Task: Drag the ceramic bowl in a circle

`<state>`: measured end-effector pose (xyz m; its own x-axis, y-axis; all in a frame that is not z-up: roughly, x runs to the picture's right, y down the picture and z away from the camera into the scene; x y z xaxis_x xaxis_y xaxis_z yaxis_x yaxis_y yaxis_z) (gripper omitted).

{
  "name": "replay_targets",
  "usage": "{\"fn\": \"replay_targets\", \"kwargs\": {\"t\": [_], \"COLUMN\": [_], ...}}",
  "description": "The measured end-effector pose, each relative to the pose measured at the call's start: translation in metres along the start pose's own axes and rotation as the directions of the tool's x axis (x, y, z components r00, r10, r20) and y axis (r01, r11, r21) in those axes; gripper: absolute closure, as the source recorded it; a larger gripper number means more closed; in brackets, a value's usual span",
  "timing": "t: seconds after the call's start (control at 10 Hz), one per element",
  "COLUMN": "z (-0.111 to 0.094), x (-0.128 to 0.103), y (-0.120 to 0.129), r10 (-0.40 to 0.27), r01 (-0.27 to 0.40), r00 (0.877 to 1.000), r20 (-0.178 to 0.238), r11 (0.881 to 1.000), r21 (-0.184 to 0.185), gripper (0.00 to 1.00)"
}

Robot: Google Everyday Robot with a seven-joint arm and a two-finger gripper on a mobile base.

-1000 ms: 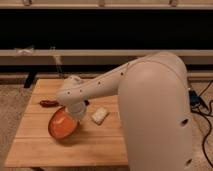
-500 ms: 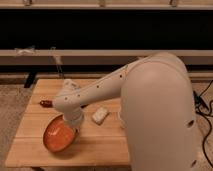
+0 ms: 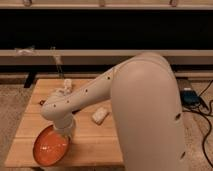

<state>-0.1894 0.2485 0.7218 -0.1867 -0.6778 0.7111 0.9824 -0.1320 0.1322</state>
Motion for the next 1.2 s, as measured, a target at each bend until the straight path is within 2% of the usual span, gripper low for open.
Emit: {"fn": "replay_targets", "kwargs": {"t": [0.5,0.6,0.9,1.2], "z": [0.002,0.002,0.001,-0.004], "x": [0.023,0.027,0.044,0.063], "y": [-0.025,-0.029,-0.035,-0.024], "r10": [0.078,0.087,0.122,0.174], "r01": [-0.077,-0.086,-0.119,-0.168], "r00": [0.996,0.995,0.990,0.982], "r20": [-0.045,-0.052,-0.071,-0.080], "r11": [0.997,0.996,0.992,0.983], "r21": [0.020,0.025,0.043,0.075], "gripper": [0.30,0.23,0.20,0.20]}}
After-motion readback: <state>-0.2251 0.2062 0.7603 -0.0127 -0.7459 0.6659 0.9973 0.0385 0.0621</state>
